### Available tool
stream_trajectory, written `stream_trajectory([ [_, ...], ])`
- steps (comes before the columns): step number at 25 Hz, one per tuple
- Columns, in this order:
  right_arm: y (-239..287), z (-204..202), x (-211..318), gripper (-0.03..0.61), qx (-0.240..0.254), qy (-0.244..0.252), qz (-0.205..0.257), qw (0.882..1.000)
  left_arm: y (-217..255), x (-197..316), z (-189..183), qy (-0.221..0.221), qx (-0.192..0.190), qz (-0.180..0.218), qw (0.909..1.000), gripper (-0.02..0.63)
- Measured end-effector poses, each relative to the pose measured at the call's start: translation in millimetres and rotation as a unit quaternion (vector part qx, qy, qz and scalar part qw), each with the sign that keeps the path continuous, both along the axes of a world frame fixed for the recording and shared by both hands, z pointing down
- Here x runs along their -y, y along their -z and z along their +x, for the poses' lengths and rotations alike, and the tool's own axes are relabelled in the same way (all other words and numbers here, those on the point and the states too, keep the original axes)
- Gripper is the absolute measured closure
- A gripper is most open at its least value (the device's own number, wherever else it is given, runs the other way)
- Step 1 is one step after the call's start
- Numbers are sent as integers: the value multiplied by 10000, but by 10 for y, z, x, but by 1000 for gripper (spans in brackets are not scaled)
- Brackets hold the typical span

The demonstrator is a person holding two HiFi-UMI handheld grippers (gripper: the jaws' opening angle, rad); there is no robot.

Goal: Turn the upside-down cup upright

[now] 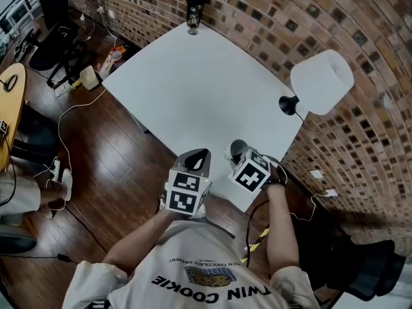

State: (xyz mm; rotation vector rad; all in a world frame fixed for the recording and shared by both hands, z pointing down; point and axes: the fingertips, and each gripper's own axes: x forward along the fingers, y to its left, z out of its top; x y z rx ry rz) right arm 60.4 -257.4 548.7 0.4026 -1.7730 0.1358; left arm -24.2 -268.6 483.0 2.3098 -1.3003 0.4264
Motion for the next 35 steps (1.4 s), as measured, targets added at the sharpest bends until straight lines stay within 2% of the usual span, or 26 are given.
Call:
stream_trajectory([
  [5, -5, -76, 28, 560, -129, 357, 65, 9993, 13, -12, -73, 145, 19, 22, 9999, 609],
  [8, -5, -86, 40, 547, -52, 352, 144, 9993, 17, -26, -95, 242, 45, 33, 9997, 609],
  [12, 36, -59, 43, 494, 127, 284, 336, 9990, 29, -69, -59, 333, 66, 74, 9994, 609],
  [14, 96, -64, 30, 478, 364, 180, 387, 9984, 33, -92, -40, 395, 72, 106, 9991, 609],
  [17, 234, -88, 13, 444, 1015, -86, 440, 9938, 47, -95, -18, 514, 119, 163, 9985, 609],
  [22, 470, -37, -122, 442, 1956, -389, 570, 9783, 145, -182, 111, 594, 255, 345, 9973, 609],
  [30, 719, -52, -390, 456, 2718, -812, 1088, 9527, 236, -500, 188, 681, 432, 485, 9956, 609],
  [32, 784, -43, -503, 463, 2929, -1107, 1208, 9420, 274, -621, 207, 657, 466, 533, 9953, 609],
  [35, 920, -87, -694, 503, 3343, -1702, 1385, 9166, 334, -867, 153, 656, 463, 603, 9949, 609],
])
